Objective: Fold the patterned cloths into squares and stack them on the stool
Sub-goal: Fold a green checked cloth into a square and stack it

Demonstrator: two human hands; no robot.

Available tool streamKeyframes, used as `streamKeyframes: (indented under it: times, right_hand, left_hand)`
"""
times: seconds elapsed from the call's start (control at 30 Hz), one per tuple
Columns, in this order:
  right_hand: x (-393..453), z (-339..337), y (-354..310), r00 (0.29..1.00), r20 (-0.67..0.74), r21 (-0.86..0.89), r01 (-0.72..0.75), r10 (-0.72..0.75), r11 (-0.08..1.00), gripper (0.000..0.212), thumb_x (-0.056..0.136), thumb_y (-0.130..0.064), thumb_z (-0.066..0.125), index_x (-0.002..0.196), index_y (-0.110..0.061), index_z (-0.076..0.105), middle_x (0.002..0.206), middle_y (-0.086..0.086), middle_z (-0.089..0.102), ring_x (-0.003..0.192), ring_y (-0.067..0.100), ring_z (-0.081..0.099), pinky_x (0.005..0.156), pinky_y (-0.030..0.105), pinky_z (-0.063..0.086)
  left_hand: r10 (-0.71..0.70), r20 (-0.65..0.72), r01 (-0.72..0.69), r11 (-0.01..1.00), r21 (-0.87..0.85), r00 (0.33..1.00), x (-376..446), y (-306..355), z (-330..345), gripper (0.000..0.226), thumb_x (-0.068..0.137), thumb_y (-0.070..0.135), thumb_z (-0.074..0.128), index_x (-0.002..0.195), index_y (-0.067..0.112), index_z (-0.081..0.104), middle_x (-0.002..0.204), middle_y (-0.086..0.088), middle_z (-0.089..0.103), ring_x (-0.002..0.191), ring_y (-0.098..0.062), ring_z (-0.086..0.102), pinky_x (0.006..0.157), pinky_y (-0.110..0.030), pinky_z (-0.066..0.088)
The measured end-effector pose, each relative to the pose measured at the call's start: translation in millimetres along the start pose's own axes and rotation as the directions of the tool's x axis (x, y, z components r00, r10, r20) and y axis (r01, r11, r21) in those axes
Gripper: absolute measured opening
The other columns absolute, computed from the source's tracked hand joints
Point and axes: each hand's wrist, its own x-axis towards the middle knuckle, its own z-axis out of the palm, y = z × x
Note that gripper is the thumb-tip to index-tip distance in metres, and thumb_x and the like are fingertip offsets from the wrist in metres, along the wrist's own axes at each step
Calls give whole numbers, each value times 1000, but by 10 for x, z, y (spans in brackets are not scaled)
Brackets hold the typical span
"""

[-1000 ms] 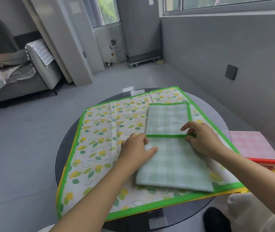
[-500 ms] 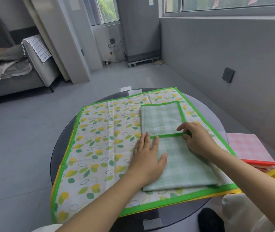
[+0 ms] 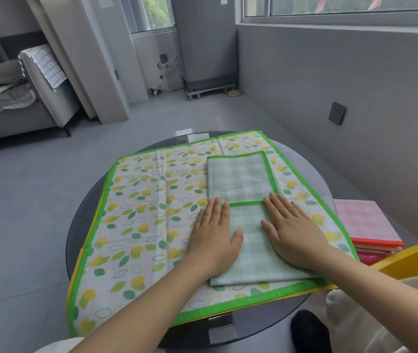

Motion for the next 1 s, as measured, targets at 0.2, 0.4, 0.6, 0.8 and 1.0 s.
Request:
streamKeyframes:
  times: [0.2,0.4,0.6,0.8,1.0]
  right_hand:
    - [-12,-42,-37,996,-91,-57,-6,1,998,95,71,-60,-16,150,-12,11,158,2,5,146,14,-2,116,30,-11]
    - [89,-202,10,981,-180,149,97,-70,984,43,94,-34,49,128,-9,53,132,7,47,122,23,39,105,26,26]
    - [385,-288,68,953,-187,402,-147,239,904,37,90,-29,58,119,-7,56,127,13,44,102,26,53,82,25,35]
    - [643,-343,112,898,-128,455,-324,421,829,36,87,-22,63,109,6,60,109,20,63,98,34,58,80,37,47]
    - [796,-342,183,862,-24,565,-406,506,718,17,81,-17,70,84,-1,63,80,18,67,74,31,64,76,39,53]
  left_hand:
    - [21,-108,-19,1000,16,994,14,4,-78,61,100,43,25,152,14,13,160,-2,4,146,-15,-3,118,-37,-8]
    - [103,-347,-139,987,-80,932,167,-92,-125,31,97,29,45,115,8,60,114,-2,47,109,-18,42,99,-27,30]
    - [-190,-341,51,924,-378,921,365,-86,-178,15,96,20,49,96,7,56,103,-3,44,73,-14,48,70,-25,43]
    - [-399,-227,277,861,-427,889,588,-111,-315,26,98,24,47,115,4,47,123,-12,40,77,-17,44,69,-25,37]
    - [-480,-185,357,814,-458,858,814,-172,-271,37,91,28,61,111,-1,51,109,-15,59,93,-28,59,63,-28,40]
